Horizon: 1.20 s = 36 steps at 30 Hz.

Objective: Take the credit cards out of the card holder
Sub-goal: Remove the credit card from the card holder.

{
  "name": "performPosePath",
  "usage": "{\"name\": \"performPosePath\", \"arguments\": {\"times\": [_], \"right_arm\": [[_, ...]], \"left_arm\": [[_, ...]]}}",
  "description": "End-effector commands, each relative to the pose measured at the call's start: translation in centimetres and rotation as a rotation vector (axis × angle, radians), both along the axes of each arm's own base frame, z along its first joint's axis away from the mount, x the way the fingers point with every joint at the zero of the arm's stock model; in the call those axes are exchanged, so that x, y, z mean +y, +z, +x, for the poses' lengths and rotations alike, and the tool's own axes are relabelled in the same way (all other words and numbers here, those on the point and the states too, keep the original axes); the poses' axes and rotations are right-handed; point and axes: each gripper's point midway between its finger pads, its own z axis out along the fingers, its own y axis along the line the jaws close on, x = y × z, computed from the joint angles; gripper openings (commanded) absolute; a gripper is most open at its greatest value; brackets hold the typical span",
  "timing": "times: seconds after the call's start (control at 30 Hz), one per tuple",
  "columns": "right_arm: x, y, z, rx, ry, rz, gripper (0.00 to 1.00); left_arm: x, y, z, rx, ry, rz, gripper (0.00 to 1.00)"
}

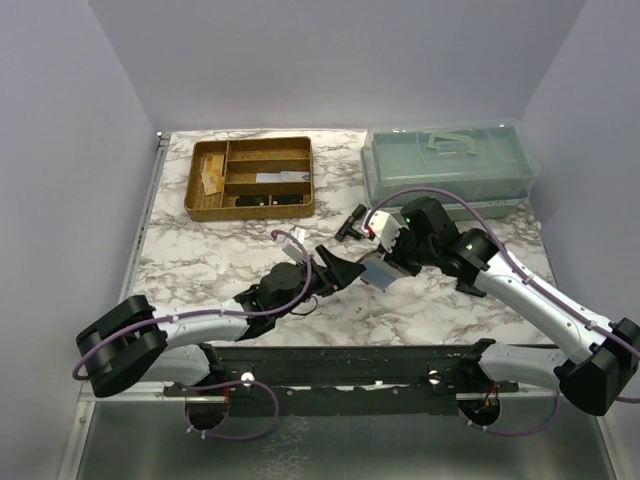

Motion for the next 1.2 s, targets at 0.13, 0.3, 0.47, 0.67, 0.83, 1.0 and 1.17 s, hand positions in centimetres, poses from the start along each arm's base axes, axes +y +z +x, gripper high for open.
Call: {"name": "performPosePath", "arguments": {"times": [0.13, 0.3, 0.47, 0.67, 0.83, 1.0, 1.17], "right_arm": [[0.9, 0.6, -0.5, 0.062, 0.000, 0.082, 0.00], [1.0, 0.6, -0.5, 0.071, -0.004, 0.089, 0.00], [1.1, 0.4, -0.6, 0.083, -0.002, 0.090, 0.00], [1.1, 0.4, -0.7, 0.087, -0.003, 0.096, 0.00], [1.0, 0.7, -0.5, 0.081, -0.013, 0.098, 0.00], [0.9, 0.9, -0.2, 0.077, -0.026, 0.102, 0.00], [1.2, 1.1, -0.4, 0.096, -0.019, 0.121, 0.00]], "left_arm": [[-3.3, 0.4, 1.5, 0.143, 0.092, -0.083, 0.71], [-4.2, -0.5, 1.7, 0.182, 0.117, -0.057, 0.70], [-4.5, -0.3, 2.1, 0.188, 0.131, -0.043, 0.71], [-4.7, -1.1, 2.4, 0.210, 0.150, 0.009, 0.71], [-4.5, -1.9, 2.6, 0.242, 0.173, 0.045, 0.68], [-3.9, -2.2, 2.8, 0.249, 0.200, 0.074, 0.61], [-3.7, -2.5, 2.8, 0.255, 0.208, 0.097, 0.58]]}}
